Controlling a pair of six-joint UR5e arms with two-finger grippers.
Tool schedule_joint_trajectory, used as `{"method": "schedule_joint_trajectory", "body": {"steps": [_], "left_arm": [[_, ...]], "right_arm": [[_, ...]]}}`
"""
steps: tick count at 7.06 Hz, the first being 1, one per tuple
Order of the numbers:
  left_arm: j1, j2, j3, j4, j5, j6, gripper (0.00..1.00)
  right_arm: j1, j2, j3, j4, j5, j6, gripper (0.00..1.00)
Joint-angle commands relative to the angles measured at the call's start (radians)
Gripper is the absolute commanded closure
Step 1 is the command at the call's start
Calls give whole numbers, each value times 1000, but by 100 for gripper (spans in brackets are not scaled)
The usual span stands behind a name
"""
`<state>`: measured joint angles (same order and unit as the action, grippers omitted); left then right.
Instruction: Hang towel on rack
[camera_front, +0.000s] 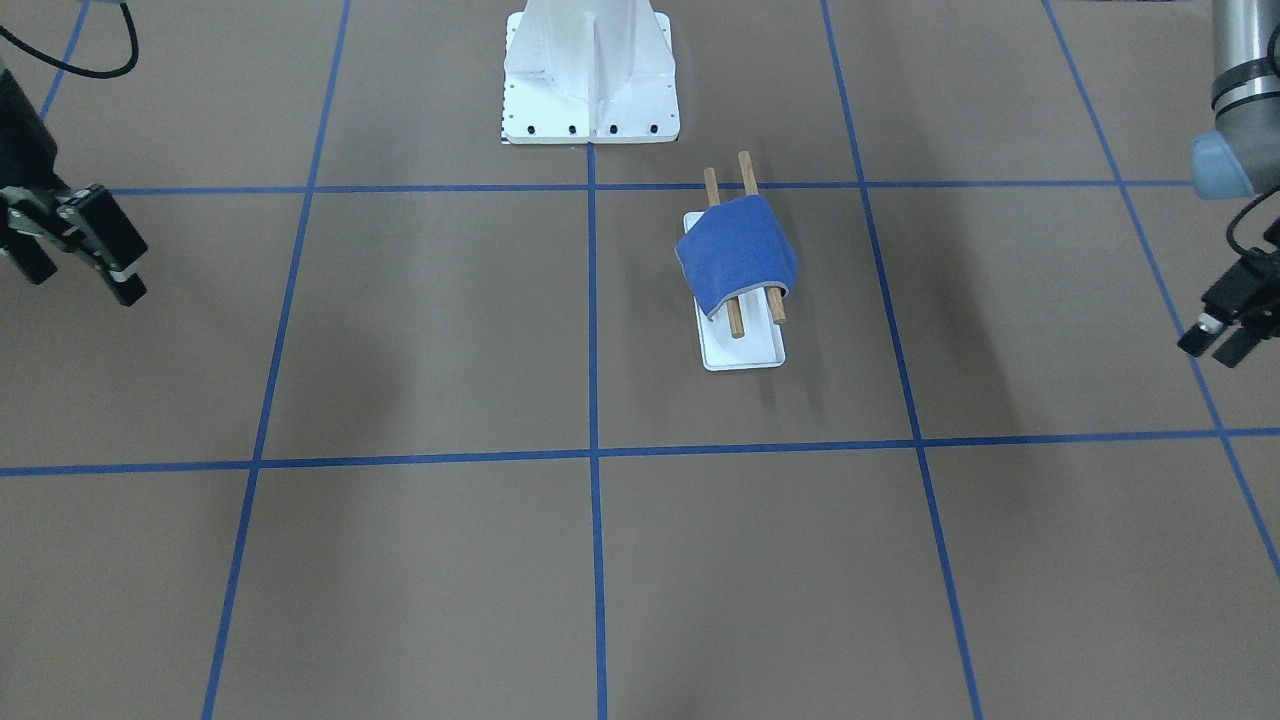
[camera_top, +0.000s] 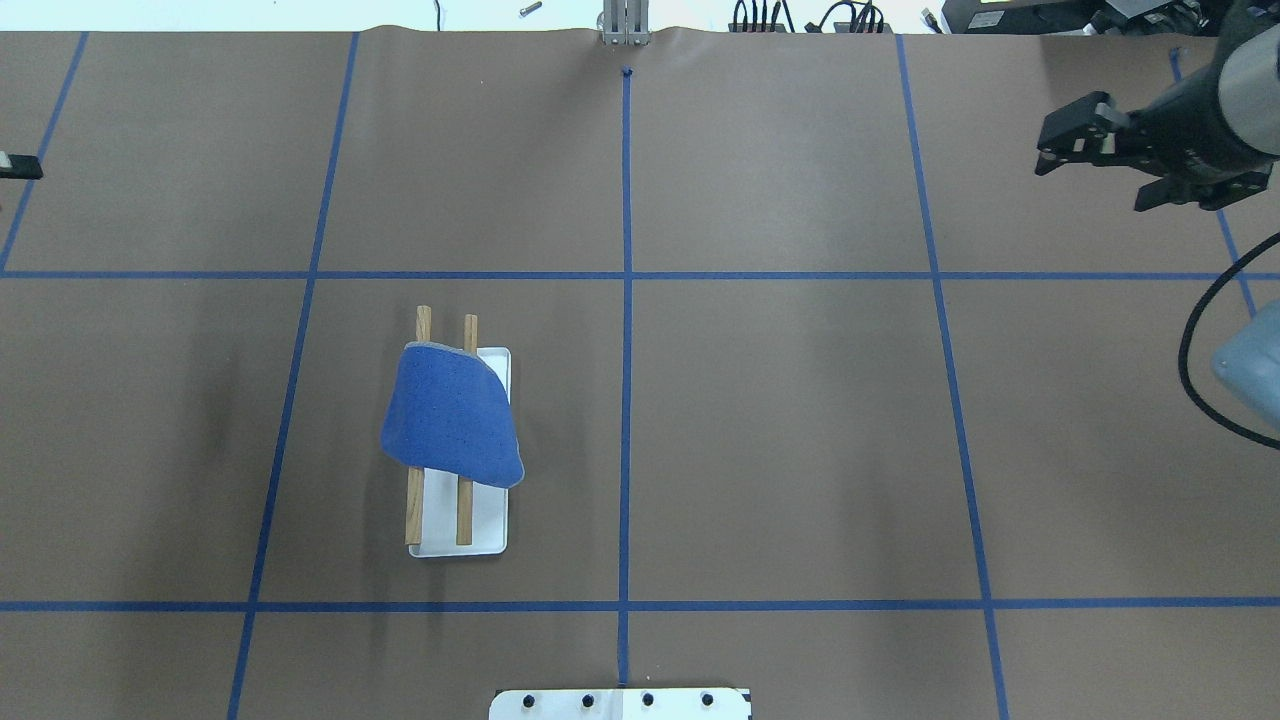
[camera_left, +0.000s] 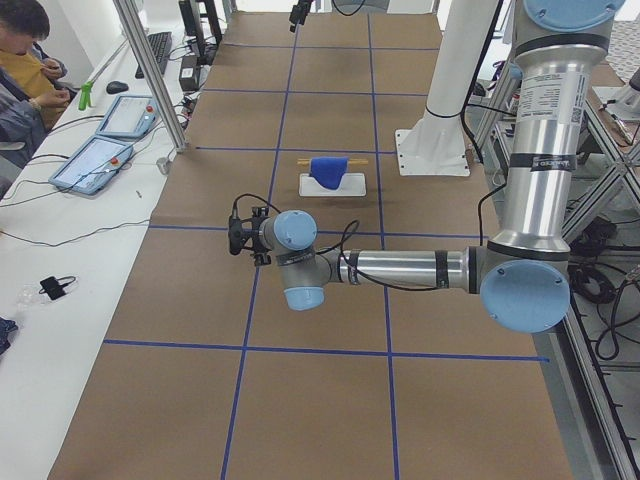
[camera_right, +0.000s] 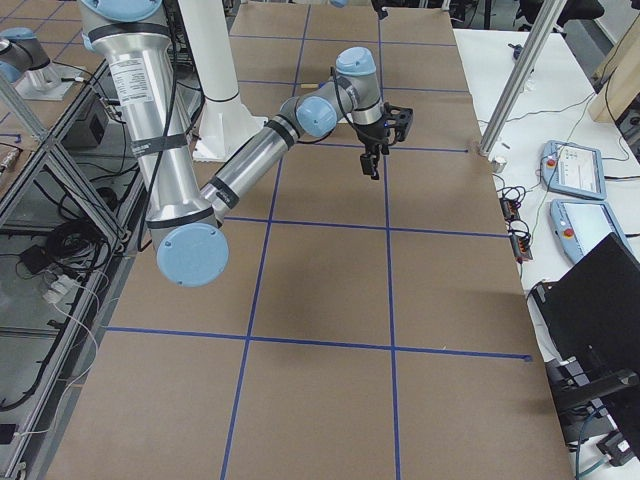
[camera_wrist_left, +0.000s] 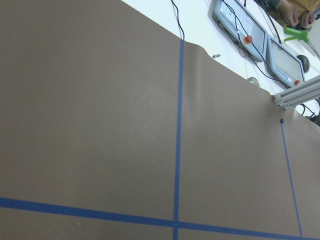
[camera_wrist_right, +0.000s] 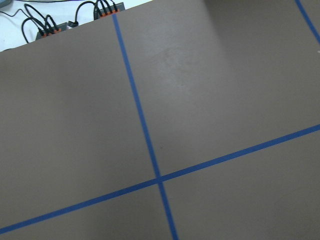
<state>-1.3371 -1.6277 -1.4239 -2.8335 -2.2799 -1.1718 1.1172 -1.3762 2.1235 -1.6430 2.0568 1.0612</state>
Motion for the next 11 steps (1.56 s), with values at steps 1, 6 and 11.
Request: {"method": "schedule_joint_trajectory", "body": {"steps": [1, 6, 11], "left_arm": [[-109, -6, -4, 294, -1, 482, 2], [-175, -33, -209, 959, -47, 931, 2], [-175, -17, -313, 1215, -81, 1046, 2]], "right_arm": [[155, -104, -46, 2, 123, -267, 0], [300, -279, -145, 3, 233, -737, 0], [300, -323, -129, 3, 249, -768, 0]]}}
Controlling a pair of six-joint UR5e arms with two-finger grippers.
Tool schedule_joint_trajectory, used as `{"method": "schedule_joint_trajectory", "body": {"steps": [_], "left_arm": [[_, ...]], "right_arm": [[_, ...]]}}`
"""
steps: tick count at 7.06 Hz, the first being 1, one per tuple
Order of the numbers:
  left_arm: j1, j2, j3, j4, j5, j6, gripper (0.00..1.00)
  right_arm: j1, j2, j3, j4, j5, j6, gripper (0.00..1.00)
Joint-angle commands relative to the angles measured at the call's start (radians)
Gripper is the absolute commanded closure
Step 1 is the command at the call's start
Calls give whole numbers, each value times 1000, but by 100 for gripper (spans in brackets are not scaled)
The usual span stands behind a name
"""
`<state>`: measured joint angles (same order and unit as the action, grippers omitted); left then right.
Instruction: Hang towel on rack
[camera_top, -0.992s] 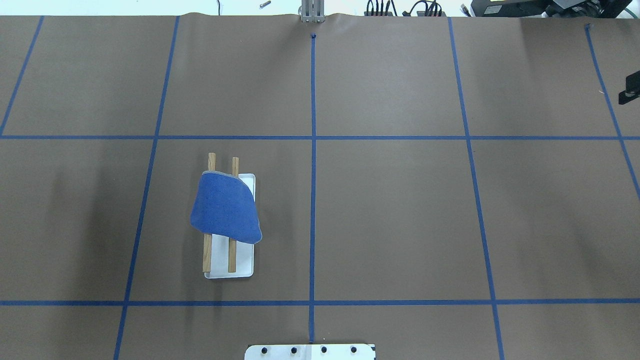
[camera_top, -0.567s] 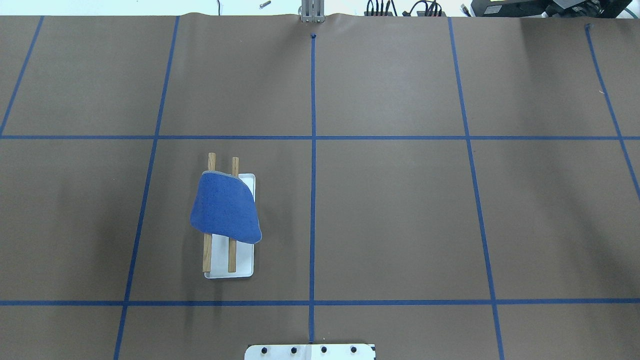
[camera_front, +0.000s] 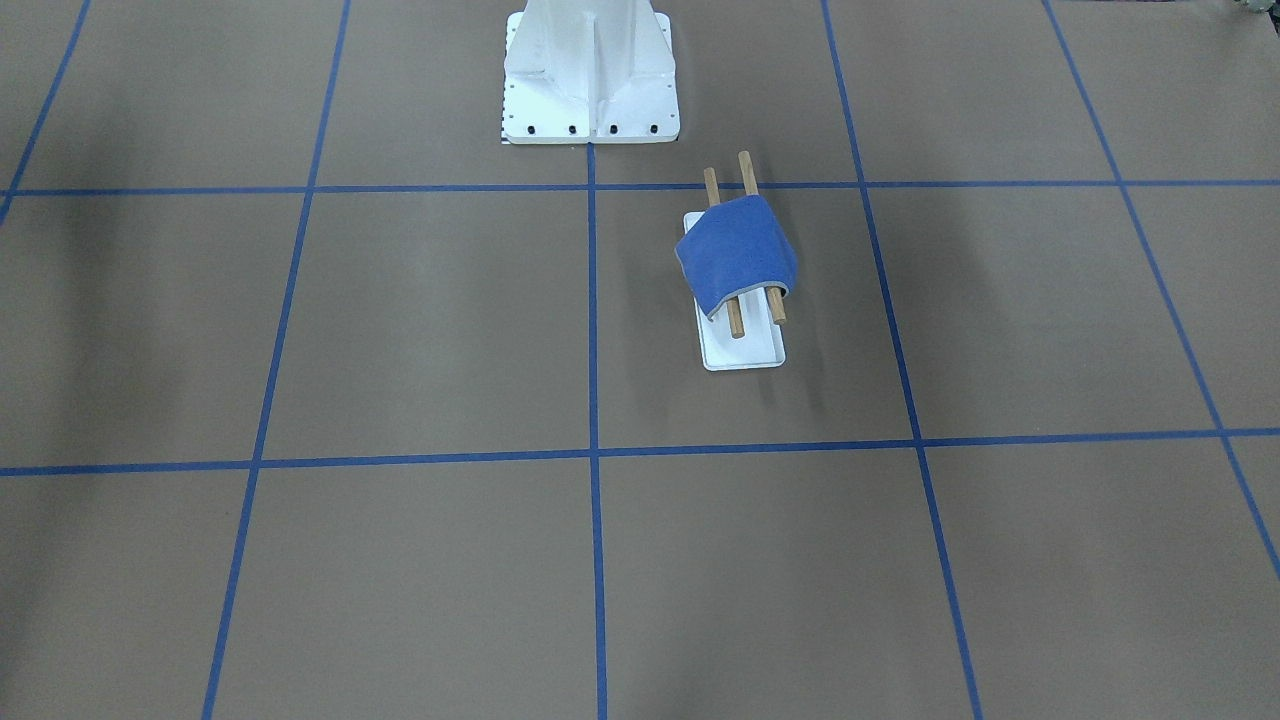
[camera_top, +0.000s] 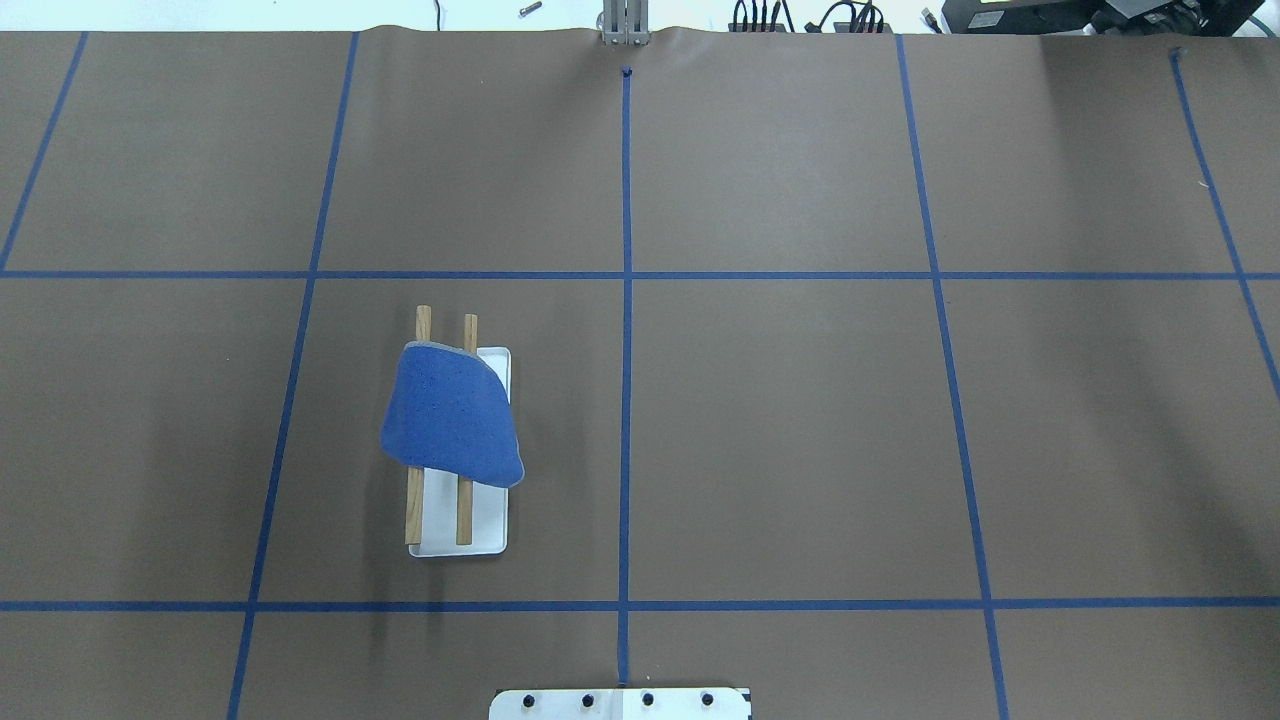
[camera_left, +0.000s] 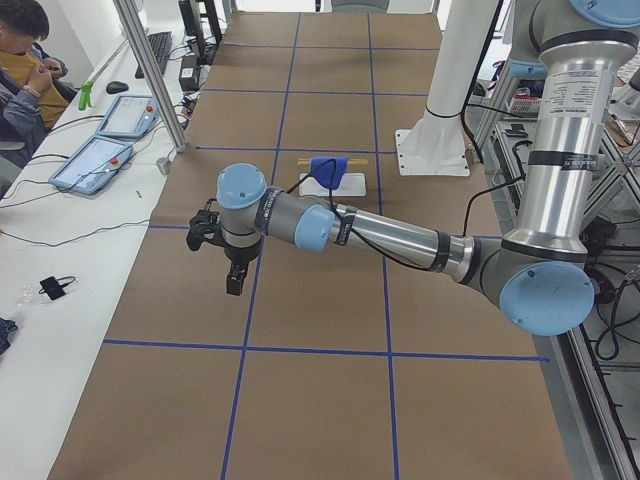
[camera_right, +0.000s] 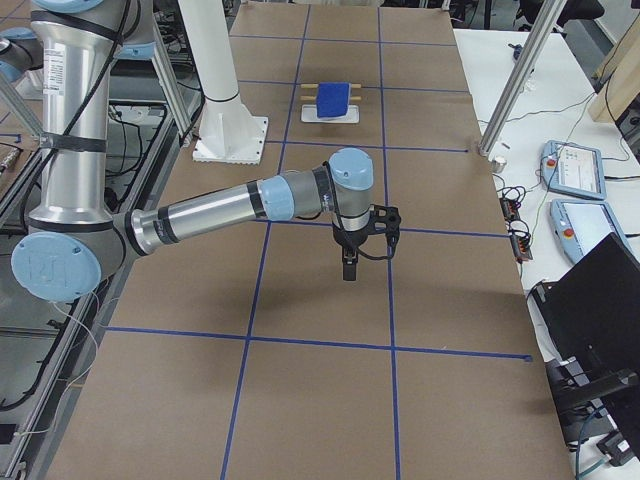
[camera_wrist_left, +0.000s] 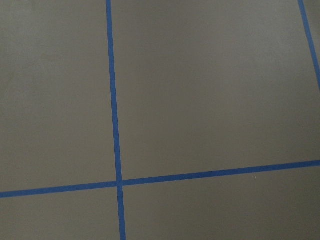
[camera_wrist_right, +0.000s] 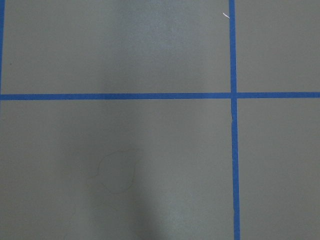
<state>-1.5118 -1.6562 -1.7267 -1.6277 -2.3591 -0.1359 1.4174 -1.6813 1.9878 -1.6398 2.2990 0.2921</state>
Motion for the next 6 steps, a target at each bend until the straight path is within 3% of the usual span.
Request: {"method": "schedule_joint_trajectory", "body": {"steps": [1, 2, 6], "left_arm": [[1, 27, -30, 73, -56, 10, 2], [-1, 32, -56, 122, -89, 12, 2], [2, 16, -56, 94, -91, 13, 2]], "right_arm": [[-1, -26, 2, 2, 10, 1, 0], [-1, -26, 23, 2, 14, 5, 0], [-20, -8, 31, 2, 36, 12, 0]]}}
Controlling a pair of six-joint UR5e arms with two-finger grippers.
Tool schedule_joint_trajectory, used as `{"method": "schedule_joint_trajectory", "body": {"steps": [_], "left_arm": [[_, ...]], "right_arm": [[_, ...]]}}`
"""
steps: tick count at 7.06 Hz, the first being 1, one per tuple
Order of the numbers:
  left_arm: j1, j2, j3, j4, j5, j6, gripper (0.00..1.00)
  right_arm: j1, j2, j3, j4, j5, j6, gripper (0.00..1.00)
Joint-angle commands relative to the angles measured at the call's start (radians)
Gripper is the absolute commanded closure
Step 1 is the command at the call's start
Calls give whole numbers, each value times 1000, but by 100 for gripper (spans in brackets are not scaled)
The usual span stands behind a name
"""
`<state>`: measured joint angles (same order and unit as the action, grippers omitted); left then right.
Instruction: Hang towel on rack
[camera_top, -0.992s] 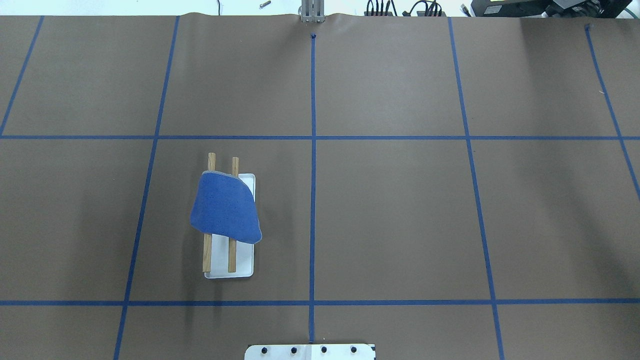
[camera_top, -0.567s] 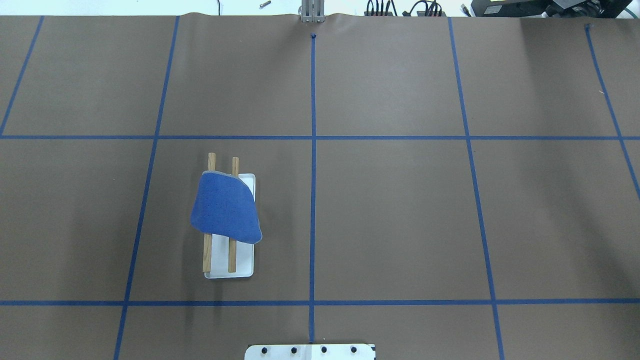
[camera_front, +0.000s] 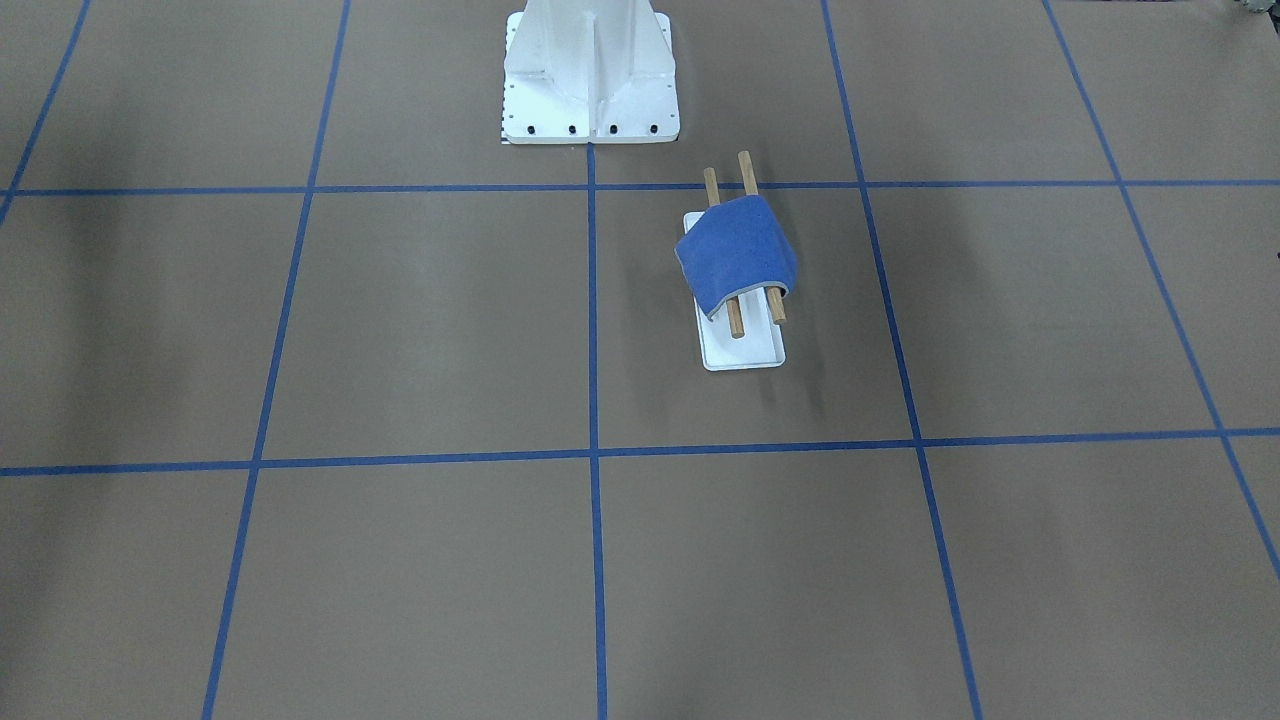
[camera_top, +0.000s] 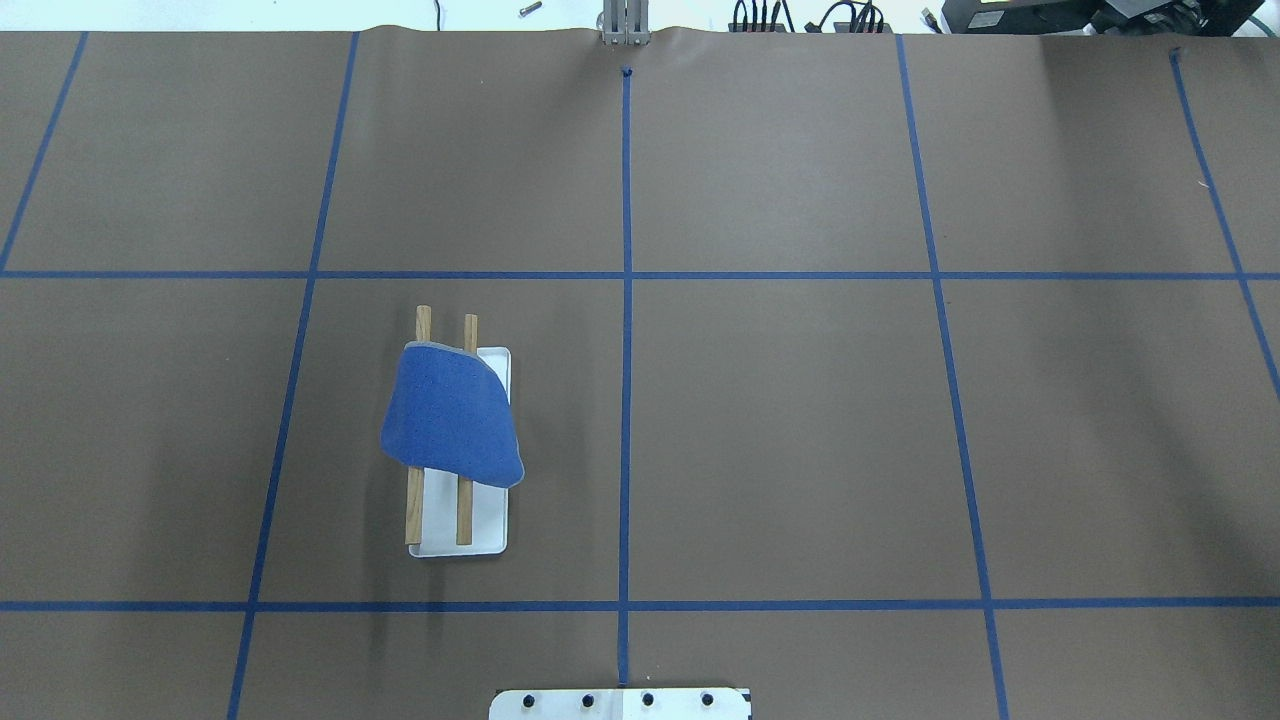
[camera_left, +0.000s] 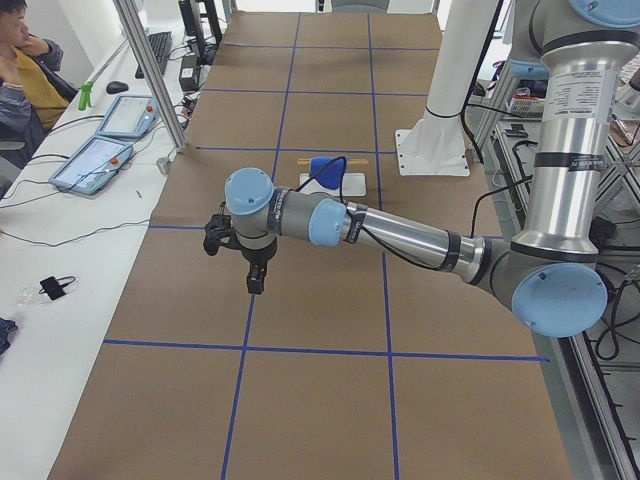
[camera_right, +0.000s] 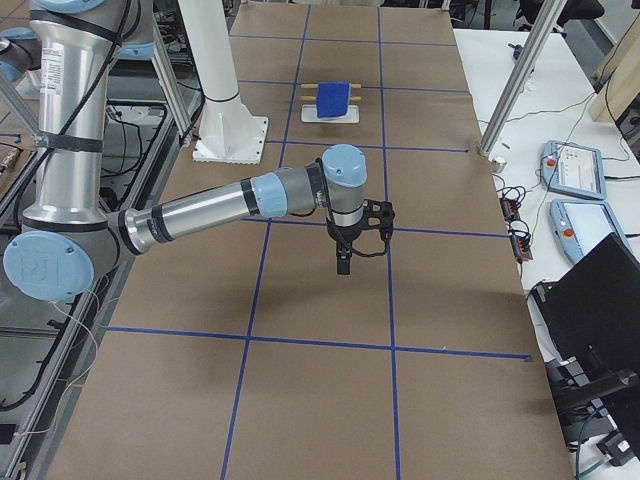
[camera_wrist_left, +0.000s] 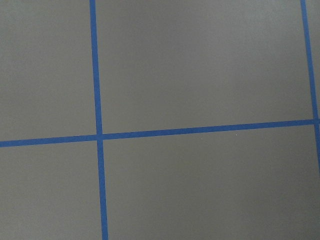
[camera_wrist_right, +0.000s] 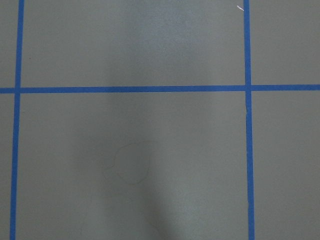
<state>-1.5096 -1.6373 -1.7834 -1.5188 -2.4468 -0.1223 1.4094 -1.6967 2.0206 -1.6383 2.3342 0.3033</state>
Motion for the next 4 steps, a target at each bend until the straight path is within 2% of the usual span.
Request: {"method": "schedule_joint_trajectory", "body": {"steps": [1, 4], "left_arm": [[-1, 5, -10, -21, -6, 0, 2], [0, -3, -16, -24, -5, -11, 2]], "right_arm": [[-12, 8, 6, 2, 1, 2, 0], [-15, 20, 6, 2, 1, -3, 0]]}}
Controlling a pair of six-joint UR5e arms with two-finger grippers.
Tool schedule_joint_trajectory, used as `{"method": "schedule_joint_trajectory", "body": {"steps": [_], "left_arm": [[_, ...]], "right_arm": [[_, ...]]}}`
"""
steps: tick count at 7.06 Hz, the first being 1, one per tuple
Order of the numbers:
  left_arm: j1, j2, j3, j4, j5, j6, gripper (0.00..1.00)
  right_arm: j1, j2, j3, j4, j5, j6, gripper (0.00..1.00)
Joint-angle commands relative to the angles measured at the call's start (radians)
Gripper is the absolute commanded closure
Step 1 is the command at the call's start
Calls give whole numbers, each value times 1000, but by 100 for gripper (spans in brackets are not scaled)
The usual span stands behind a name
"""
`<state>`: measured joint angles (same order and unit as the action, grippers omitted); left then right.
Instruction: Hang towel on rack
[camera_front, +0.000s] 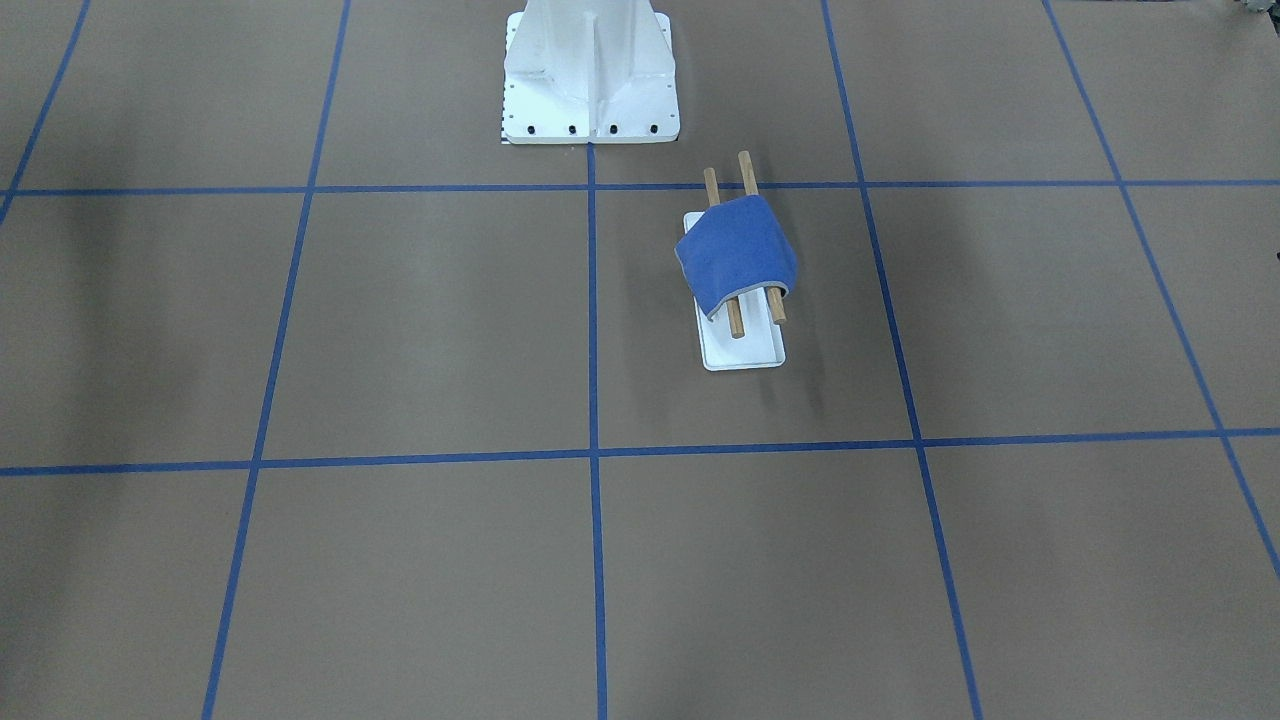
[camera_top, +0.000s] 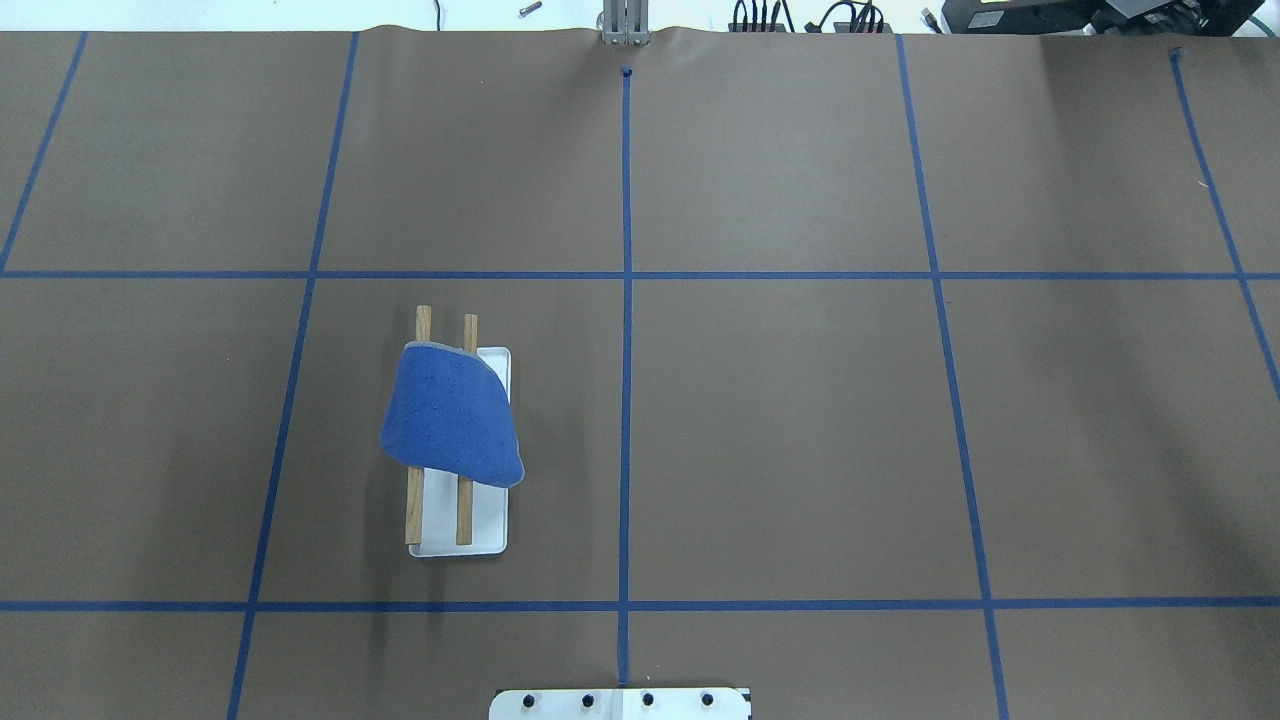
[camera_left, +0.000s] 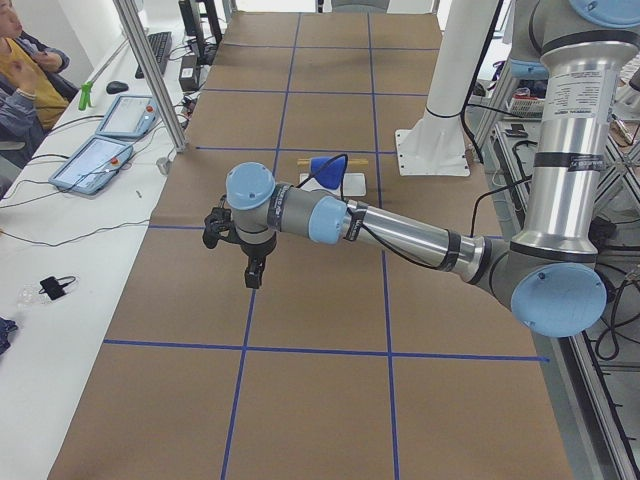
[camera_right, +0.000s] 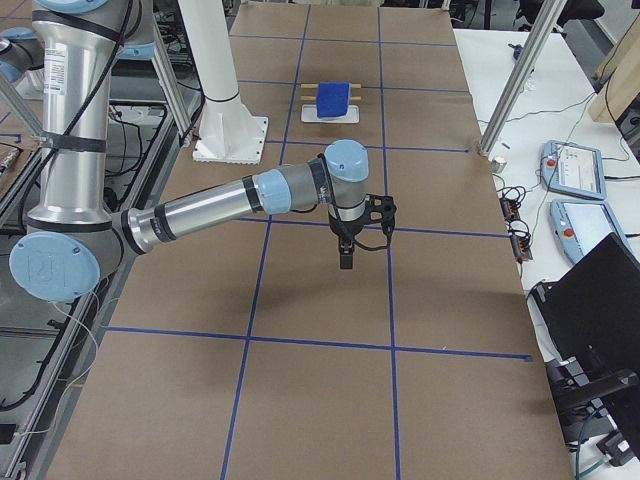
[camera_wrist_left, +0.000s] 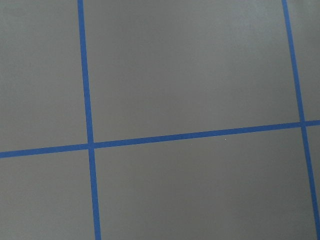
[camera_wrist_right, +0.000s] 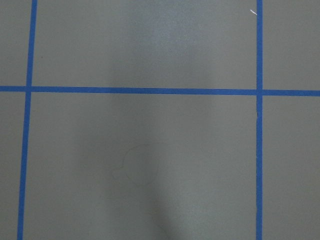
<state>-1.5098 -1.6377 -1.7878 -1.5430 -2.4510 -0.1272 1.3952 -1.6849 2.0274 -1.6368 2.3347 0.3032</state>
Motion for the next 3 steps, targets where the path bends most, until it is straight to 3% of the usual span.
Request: {"method": "schedule_joint_trajectory", "body": {"steps": [1, 3], "left_arm": [[0, -2, -21, 1, 9, -6, 2], [0, 4, -37, -3, -2, 1, 2]], "right_arm": [[-1, 19, 4, 2, 0, -10, 0], [-1, 31, -1, 2, -3, -10, 0]]}}
